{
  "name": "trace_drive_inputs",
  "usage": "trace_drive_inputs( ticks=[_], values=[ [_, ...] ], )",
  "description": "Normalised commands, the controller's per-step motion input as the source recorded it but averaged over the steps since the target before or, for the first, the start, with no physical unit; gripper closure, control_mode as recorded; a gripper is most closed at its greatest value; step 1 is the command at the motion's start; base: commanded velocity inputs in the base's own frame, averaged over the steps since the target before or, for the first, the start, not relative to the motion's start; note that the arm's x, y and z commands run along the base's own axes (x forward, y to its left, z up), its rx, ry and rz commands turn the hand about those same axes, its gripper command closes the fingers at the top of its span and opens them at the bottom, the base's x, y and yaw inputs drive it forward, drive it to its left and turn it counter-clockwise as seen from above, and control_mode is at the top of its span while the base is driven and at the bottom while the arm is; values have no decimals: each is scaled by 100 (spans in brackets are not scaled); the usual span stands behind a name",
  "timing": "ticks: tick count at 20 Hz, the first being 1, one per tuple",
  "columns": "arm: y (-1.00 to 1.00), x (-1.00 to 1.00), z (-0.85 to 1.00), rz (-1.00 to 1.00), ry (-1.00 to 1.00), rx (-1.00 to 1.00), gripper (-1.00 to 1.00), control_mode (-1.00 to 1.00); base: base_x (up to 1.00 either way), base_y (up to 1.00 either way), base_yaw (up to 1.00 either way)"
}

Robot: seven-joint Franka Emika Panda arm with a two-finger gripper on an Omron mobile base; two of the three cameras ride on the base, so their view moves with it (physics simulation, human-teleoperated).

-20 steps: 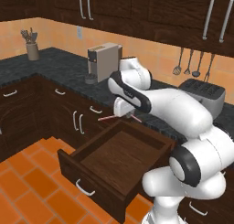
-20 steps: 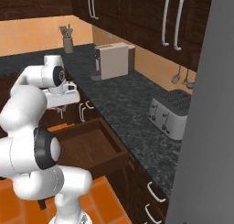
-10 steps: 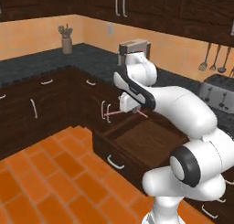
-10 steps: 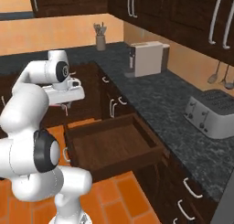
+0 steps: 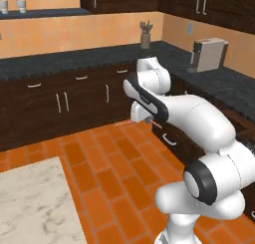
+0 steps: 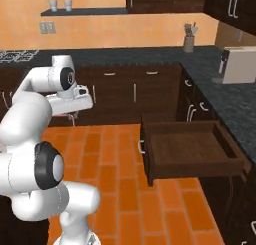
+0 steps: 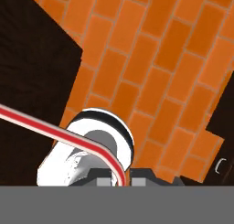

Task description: Take a straw from the drawer in front and place it inside the glass cup on the dining counter.

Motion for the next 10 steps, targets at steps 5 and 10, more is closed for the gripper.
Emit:
trace_drive_inputs(
  ticks=[5, 10],
  values=[
    [0, 0, 0, 0, 0, 0, 100, 100, -100, -21, 25],
    [0, 0, 0, 0, 0, 0, 100, 100, -100, -3, 13]
  ],
)
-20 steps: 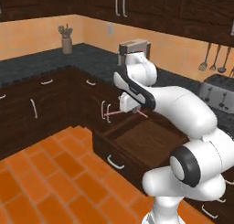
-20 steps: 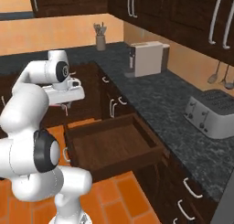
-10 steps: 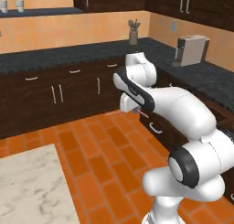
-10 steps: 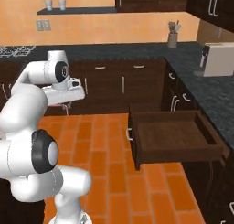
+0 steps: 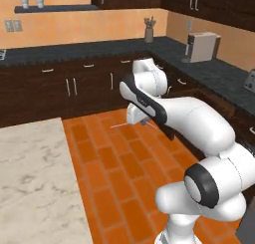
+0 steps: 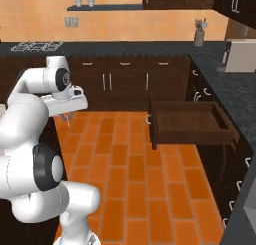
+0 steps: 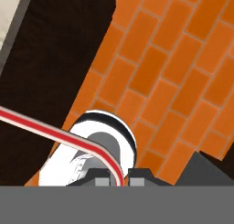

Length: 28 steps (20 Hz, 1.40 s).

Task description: Take a straw from the drawer in front and place it inside the glass cup on the dining counter.

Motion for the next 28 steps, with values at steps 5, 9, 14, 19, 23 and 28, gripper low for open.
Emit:
trace_drive_inputs(
  ticks=[5, 9, 14, 19, 23, 28],
  values=[
    [0, 0, 0, 0, 0, 0, 100, 100, -100, -5, 8],
    [0, 0, 0, 0, 0, 0, 100, 100, -100, -2, 13],
    [0, 0, 0, 0, 0, 0, 100, 100, -100, 0, 15],
    [0, 0, 0, 0, 0, 0, 100, 100, -99, 0, 17],
    [0, 0, 0, 0, 0, 0, 100, 100, -81, 8, 16],
    [0, 0, 0, 0, 0, 0, 100, 100, -43, 62, 11]
  ],
)
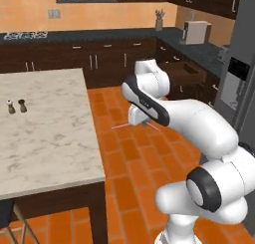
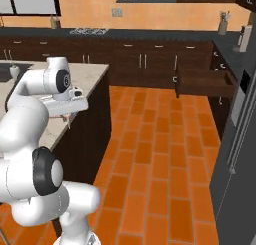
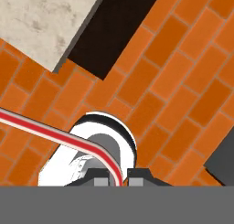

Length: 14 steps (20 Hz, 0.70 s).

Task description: Take a straw from the drawer in front and place it inside the glass cup on the dining counter.

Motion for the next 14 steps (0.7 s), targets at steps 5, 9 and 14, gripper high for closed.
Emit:
trace_drive_inputs(
  ticks=[5, 9, 14],
  values=[
    [0, 0, 0, 0, 0, 0, 100, 100, 0, 100, 2],
    [0, 0, 0, 0, 0, 0, 100, 100, 0, 100, 0],
    [0, 0, 0, 0, 0, 0, 100, 100, -9, 100, 0]
  ],
)
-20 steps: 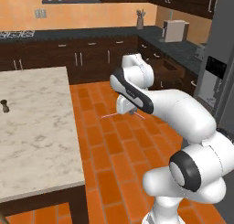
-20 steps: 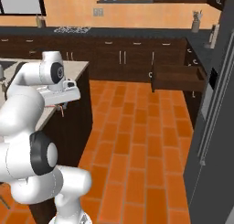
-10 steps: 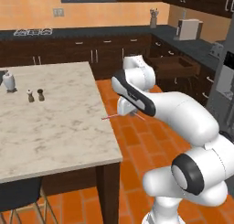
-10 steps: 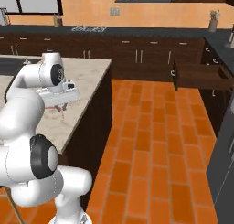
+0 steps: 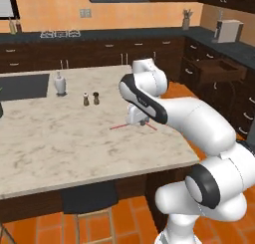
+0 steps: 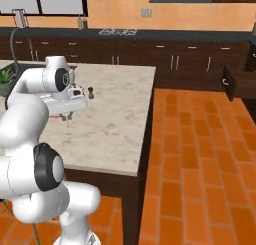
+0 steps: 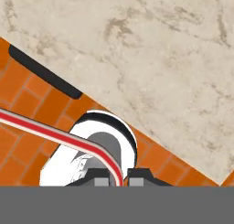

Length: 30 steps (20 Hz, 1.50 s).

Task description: Take a straw from the drawer in front and place it inside the glass cup on the dining counter.

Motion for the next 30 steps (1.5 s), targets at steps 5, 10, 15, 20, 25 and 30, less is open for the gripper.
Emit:
trace_drive_inputs(
  ticks=[5, 10, 15, 20, 25, 30],
  values=[
    [0, 0, 0, 0, 0, 0, 100, 100, -28, 100, 0],
    [0, 0, 0, 0, 0, 0, 100, 100, -32, 100, 1],
    [0, 0, 0, 0, 0, 0, 100, 100, -28, 100, 0],
    [0, 0, 0, 0, 0, 0, 100, 100, -21, 100, 0],
    [0, 0, 0, 0, 0, 0, 100, 100, -15, 100, 0],
    [0, 0, 0, 0, 0, 0, 100, 100, -12, 100, 0]
  ],
)
